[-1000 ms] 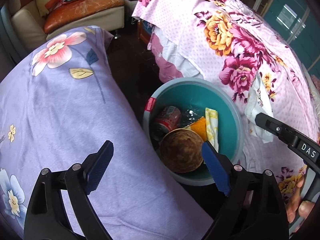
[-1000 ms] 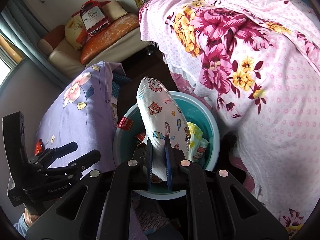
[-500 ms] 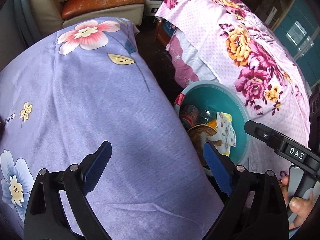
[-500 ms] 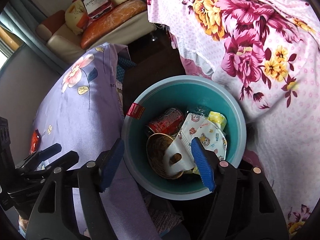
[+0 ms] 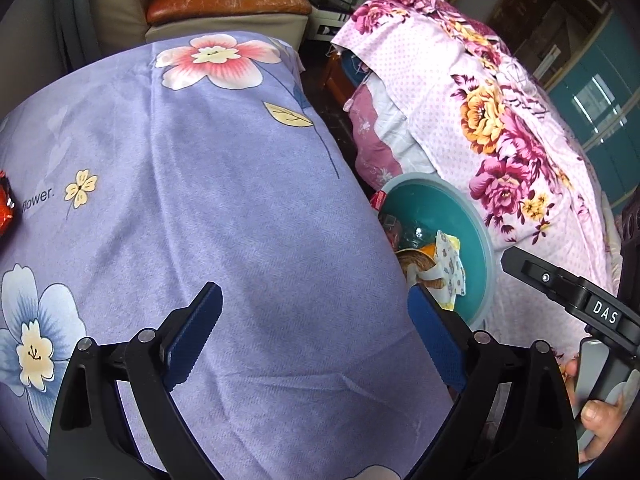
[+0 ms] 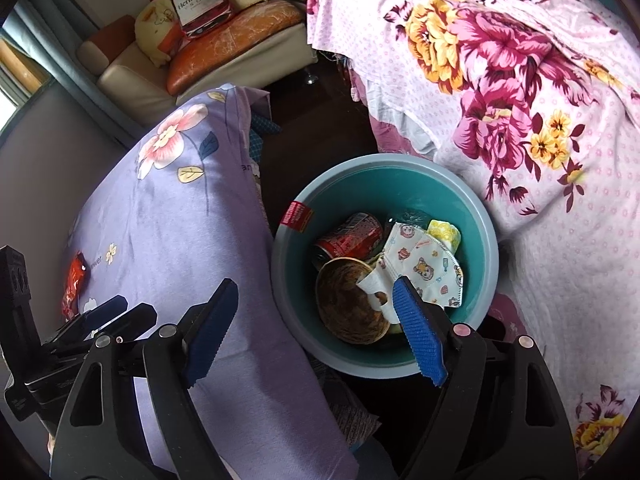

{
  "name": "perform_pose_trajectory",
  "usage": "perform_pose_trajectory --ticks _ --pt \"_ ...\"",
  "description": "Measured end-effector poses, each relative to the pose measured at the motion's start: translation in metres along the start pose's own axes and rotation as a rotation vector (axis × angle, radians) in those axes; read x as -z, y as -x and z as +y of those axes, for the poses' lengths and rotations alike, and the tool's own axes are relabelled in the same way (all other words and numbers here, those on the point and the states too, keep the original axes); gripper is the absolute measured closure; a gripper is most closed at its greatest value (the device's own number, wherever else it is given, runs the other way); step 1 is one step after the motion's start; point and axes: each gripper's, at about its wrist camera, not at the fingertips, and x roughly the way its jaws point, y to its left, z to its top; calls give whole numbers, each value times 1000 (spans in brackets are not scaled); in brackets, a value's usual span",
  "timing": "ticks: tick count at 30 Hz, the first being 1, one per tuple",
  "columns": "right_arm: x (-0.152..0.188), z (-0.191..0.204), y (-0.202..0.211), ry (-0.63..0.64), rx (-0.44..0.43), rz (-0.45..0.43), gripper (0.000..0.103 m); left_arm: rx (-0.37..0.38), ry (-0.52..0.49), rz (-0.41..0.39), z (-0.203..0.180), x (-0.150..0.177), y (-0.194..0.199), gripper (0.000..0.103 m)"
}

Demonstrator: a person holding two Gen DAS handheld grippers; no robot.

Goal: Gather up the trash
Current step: 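Move both grippers back over the remaining snack packs, then grasp the pink Nabati wafer pack with the left gripper while the right gripper grasps the orange snack bag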

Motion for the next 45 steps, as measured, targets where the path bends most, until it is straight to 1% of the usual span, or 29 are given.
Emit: perform_pose_trajectory --ticks 8,10,13,16,19,25,31,34,35,40,45 --pt "6 36 5 50 -3 11 26 4 68 -23 34 8 20 8" --pt "7 44 5 62 -8 17 26 3 96 -33 47 11 25 8" --pt "8 69 0 107 -18 36 26 -7 142 -45 69 16 34 8" --pt "12 84 -3 134 -22 46 26 -16 198 -62 95 21 43 8" --pt "15 108 -8 176 -26 61 26 -23 258 -75 122 27 53 8" --pt "22 158 -21 263 -38 90 26 -43 345 -97 170 41 70 8" --pt "29 211 -42 355 -73 156 26 -65 408 -115 215 56 86 8" --pt "33 240 -53 393 -87 189 26 -95 432 -127 242 63 95 8" --pt "33 245 -55 399 -89 193 26 -107 446 -133 252 66 98 8" --pt "36 296 -73 477 -131 239 26 -158 532 -163 305 76 116 8" --pt "40 358 -99 571 -175 281 26 -200 604 -186 348 84 130 8"
